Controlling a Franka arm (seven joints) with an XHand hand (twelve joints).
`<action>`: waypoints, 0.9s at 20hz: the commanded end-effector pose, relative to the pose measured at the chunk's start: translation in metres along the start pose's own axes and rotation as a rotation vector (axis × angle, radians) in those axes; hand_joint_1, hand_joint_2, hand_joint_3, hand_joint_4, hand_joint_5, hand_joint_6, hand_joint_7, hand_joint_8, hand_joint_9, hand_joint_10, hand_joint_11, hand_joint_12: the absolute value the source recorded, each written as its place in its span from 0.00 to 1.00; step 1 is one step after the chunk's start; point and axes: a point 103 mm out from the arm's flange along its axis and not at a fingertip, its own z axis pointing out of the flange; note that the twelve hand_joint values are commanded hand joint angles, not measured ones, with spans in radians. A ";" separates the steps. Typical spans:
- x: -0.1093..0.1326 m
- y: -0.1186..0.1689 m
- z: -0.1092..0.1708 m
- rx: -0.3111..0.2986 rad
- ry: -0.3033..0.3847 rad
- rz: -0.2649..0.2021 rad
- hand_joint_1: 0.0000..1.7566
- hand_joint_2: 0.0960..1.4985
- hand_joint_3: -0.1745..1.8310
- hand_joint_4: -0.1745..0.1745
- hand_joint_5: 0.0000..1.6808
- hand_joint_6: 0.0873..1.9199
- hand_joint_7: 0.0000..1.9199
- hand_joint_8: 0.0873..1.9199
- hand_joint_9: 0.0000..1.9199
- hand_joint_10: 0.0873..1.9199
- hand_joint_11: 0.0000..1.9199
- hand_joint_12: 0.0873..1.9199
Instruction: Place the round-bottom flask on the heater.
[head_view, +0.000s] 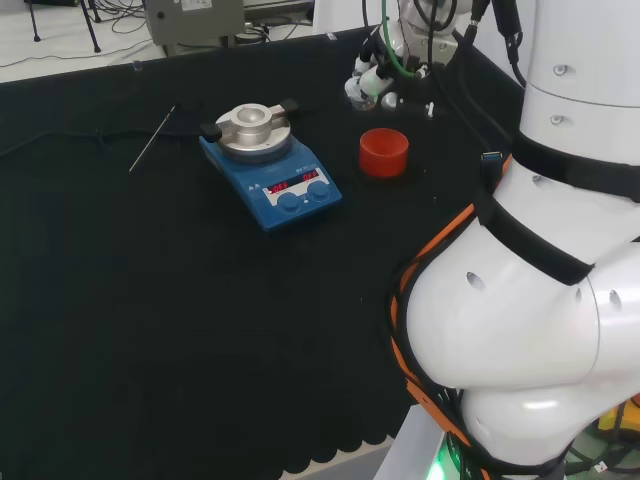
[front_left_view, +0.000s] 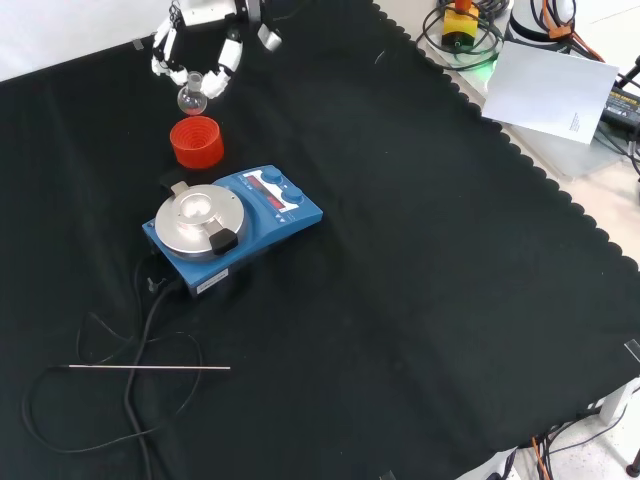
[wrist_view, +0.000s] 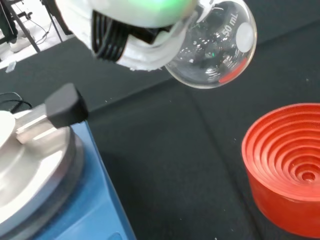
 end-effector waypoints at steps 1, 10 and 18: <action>0.013 -0.005 -0.009 0.005 -0.004 -0.011 0.64 0.41 0.41 1.00 0.74 0.35 0.34 0.30 0.44 0.23 0.30 0.59; 0.052 0.006 -0.021 0.032 0.012 -0.058 0.64 0.41 0.41 1.00 0.74 0.35 0.34 0.30 0.44 0.22 0.30 0.59; 0.100 0.014 -0.012 0.097 0.015 -0.121 0.64 0.41 0.41 1.00 0.74 0.35 0.34 0.30 0.44 0.22 0.29 0.59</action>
